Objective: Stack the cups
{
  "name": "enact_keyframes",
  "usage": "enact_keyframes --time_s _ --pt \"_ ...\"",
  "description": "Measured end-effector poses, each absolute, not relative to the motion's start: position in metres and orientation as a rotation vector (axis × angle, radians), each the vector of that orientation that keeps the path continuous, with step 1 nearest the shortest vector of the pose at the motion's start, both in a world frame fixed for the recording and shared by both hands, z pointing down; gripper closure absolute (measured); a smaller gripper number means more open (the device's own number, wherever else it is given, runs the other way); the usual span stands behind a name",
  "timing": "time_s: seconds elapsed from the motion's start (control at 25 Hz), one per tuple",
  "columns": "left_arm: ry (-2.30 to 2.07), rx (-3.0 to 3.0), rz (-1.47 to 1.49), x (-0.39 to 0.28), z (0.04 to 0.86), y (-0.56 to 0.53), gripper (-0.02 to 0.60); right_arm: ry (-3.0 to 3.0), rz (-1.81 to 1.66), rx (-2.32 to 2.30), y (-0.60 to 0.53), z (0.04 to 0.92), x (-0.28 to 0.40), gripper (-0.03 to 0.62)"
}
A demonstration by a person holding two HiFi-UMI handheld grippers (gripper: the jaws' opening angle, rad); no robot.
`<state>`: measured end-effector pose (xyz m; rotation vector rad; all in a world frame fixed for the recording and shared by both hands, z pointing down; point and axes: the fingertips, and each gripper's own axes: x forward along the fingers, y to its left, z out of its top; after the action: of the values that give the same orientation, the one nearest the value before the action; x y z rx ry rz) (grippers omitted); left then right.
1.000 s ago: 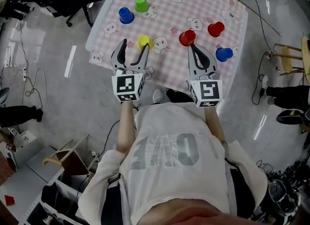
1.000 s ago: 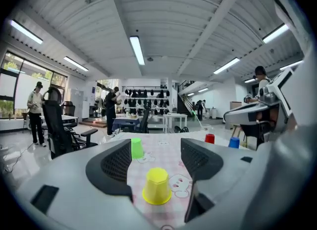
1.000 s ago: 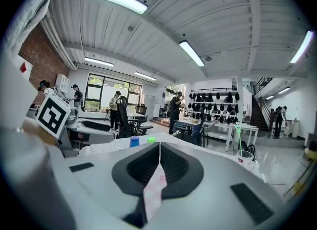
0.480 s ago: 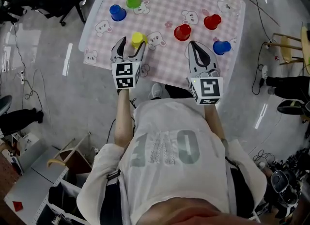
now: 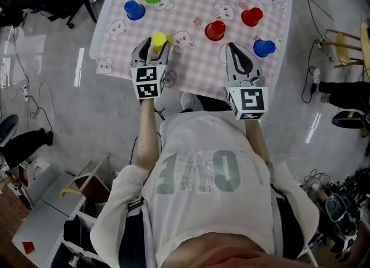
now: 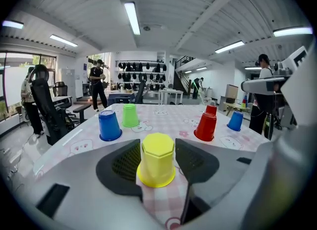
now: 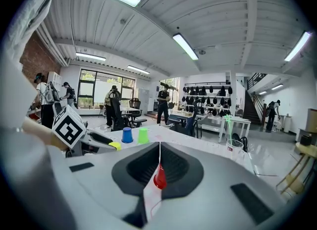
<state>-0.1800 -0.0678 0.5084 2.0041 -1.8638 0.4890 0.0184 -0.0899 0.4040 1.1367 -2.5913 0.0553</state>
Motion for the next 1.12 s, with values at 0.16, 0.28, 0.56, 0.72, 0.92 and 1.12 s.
enact_keyframes --time_s 0.16,0.28,0.56,0.72,0.92,1.12 --pt "-1.872 2.003 0.5 -0.179 0.507 -0.068 0.355 -2.585 0.063 1.141 -0.09 0.407 0.021 0.565" --pt "-1.877 2.034 0.487 -0.175 0.494 -0.073 0.356 -2.585 0.064 1.139 -0.091 0.407 0.021 0.565" --pt "-1.856 2.237 0.415 -0.144 0.433 -0.115 0.357 -2.584 0.086 1.158 -0.091 0.409 0.026 0.565" --pt "-1.789 2.308 0.457 -0.123 0.436 -0.14 0.357 -2.576 0.111 1.175 -0.093 0.412 0.03 0.565" --pt "-1.702 2.295 0.502 -0.108 0.471 -0.152 0.357 -2.563 0.142 1.204 -0.096 0.417 0.038 0.565" --pt "-1.675 2.277 0.533 -0.108 0.492 -0.155 0.358 -2.544 0.168 1.235 -0.099 0.422 0.047 0.565"
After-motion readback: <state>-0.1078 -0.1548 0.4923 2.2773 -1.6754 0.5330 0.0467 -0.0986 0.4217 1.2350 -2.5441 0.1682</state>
